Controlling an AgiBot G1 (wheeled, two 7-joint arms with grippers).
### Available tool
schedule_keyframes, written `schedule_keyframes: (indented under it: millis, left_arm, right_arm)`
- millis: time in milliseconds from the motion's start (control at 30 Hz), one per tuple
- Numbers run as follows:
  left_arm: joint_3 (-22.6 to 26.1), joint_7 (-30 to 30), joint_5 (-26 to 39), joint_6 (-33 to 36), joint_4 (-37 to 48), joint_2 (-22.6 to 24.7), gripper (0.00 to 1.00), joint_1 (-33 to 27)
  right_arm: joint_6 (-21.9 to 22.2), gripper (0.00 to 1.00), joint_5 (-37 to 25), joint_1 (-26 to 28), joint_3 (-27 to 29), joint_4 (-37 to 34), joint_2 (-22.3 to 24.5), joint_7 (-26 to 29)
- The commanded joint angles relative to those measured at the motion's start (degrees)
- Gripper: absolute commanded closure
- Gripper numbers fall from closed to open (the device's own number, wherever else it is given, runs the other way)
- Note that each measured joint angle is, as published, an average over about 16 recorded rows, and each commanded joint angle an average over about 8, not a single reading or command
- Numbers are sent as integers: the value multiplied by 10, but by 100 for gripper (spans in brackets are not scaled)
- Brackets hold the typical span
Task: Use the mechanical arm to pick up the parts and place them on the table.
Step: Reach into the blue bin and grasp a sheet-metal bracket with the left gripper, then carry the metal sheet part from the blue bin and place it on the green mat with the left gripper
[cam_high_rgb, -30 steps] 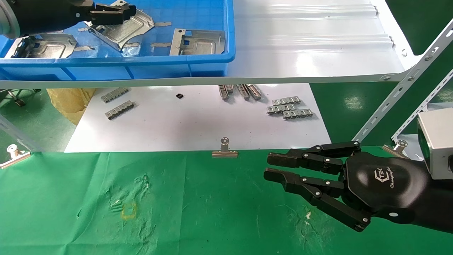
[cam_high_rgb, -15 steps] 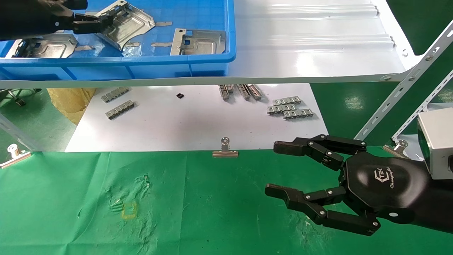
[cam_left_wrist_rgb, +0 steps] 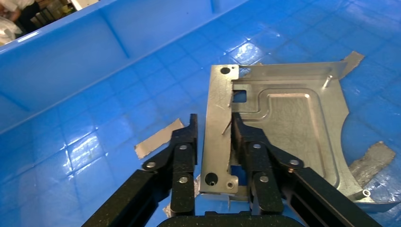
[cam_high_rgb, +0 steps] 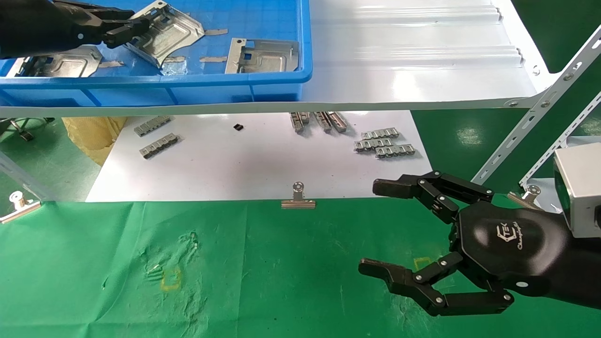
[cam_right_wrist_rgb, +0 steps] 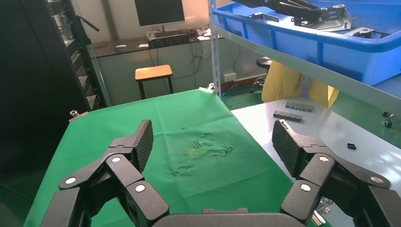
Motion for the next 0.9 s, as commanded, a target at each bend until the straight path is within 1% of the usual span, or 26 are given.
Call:
schedule_keyframes:
  millis: [33,167,333,500,600,667,767,900]
  left_arm:
    - [0,1,-1,0,0,1,100,-1]
    - [-6,8,-9,35,-8,-6,100,-11]
    - [-18,21,-27,106,-19,-19,100,-20]
    - [-30,43,-49,212,-34,-34,100,-23]
    - [-37,60,-62,287,-42,-41,100,-19]
    - [-39,71,-70,324,-49,-45,100,-13]
    - [-37,83,-80,355,-67,-52,100,3]
    - [-26,88,-103,362,-120,-71,100,39]
  right_arm:
    - [0,0,0,0,0,0,0,0]
    - [0,0,0,0,0,0,0,0]
    - [0,0,0,0,0,0,0,0]
    - [0,0,0,0,0,0,0,0]
    - [0,0,0,0,0,0,0,0]
    - [0,0,0,0,0,0,0,0]
    - [0,0,0,0,0,0,0,0]
    - [0,0,0,0,0,0,0,0]
